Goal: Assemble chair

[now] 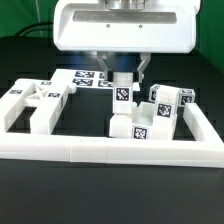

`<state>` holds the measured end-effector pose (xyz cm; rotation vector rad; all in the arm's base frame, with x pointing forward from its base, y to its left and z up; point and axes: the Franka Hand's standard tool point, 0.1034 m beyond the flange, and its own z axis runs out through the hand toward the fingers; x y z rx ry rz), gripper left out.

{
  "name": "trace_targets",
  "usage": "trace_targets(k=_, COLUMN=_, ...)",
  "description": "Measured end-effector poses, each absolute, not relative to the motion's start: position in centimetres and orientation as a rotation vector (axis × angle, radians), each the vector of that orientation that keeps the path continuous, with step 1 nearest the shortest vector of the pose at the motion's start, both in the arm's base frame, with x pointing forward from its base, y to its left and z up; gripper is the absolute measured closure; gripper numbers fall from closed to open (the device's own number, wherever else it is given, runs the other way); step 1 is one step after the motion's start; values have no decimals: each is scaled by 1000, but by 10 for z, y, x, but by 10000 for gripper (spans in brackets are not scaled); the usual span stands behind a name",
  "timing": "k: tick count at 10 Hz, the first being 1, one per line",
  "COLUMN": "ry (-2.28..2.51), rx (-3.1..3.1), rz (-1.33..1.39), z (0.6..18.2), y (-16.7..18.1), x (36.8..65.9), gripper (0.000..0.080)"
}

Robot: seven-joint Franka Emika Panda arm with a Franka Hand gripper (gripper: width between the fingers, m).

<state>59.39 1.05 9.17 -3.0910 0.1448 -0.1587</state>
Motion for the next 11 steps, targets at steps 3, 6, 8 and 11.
trace_targets(k=3, ry=176, rx=-3088, rz=-158, z=92, y=11, x=594, gripper=517)
trace_targets(k=6, ry=598, rx=-3019, rz=-144, z=91, y=16, x=593, gripper=517)
trace_targets(k=8, ry=827, rx=-2947, rz=-144, z=91, y=16, x=594, gripper=517)
trace_targets(k=11, ry=1084, rx=-2848, rz=-127, z=91, y=18, x=593, gripper=515)
